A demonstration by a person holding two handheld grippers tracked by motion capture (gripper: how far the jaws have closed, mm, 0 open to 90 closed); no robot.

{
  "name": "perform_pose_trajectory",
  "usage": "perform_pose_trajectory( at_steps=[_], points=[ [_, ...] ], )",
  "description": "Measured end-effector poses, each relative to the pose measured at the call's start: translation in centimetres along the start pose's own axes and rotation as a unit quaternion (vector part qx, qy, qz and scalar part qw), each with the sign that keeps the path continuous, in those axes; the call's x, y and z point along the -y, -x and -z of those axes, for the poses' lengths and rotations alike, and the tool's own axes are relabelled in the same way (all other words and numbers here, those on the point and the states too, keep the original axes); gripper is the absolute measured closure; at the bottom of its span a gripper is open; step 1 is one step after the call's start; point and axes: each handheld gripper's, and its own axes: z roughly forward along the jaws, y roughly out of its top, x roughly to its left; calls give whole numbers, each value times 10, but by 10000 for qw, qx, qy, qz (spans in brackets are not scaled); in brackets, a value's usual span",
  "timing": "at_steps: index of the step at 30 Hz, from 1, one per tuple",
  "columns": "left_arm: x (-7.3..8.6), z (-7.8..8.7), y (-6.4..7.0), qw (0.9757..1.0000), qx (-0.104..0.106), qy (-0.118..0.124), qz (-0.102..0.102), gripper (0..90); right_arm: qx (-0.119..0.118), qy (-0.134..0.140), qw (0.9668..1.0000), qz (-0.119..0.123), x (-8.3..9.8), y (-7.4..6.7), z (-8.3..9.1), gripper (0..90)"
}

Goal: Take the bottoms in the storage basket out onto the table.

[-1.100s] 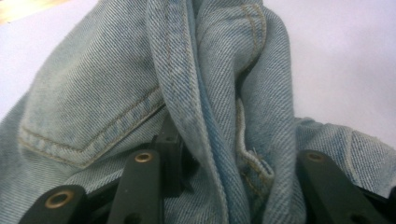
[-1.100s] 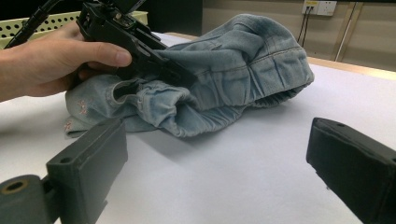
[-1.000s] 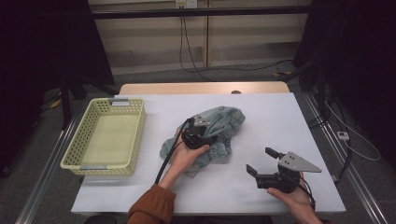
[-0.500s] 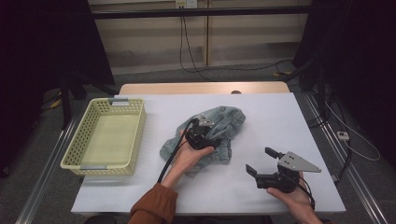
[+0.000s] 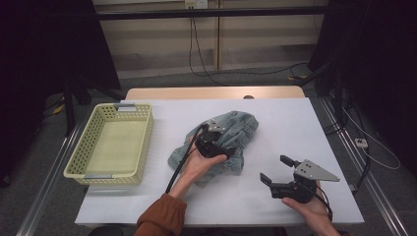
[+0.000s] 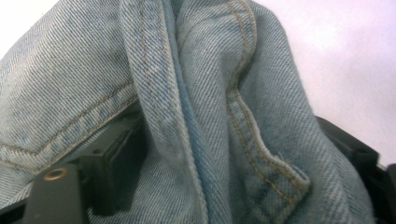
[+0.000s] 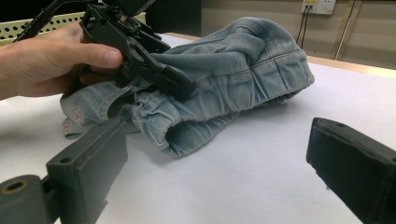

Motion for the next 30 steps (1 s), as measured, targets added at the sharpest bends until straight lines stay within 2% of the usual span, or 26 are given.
perform_pose_trajectory(
  at_steps=[2,4,7,9,11,16,19,21,22,23,25,27,30],
  points=[
    [-1,2,1,10000,9,-24,-9,167,0,-1,10000,-2,0,0,0,52],
    [-1,3,1,9999,149,-10,19,122,-4,-7,10000,-8,0,0,0,52],
    [-2,5,2,9998,174,22,14,98,-8,11,10000,-28,0,0,0,51],
    [-3,6,1,9999,145,-28,25,89,-11,8,10000,-37,0,1,0,51],
    [-4,7,2,9999,151,24,79,84,-17,7,10000,-46,1,2,0,51],
    [-5,10,1,9999,123,118,21,66,-21,10,10000,-58,1,2,-1,51],
    [-7,15,1,9996,59,279,-10,63,-24,10,10000,-46,1,3,-2,51],
    [-8,18,2,9995,-76,301,-90,63,-24,-8,10000,-22,0,3,-2,51],
    [-8,18,2,9995,-76,301,-90,64,-31,-1,10000,-15,0,2,-2,51],
    [-8,22,5,9991,-203,318,-167,64,-27,-4,10000,-15,0,2,-2,51],
    [-9,26,7,9985,-308,348,-290,66,-20,-1,10000,-11,0,1,-2,51],
    [-11,30,10,9981,-372,399,-292,71,-13,-2,10000,-3,0,0,-2,51],
    [-12,37,11,9976,-313,539,-304,71,6,-15,10000,21,-1,-2,-1,51]
  ],
)
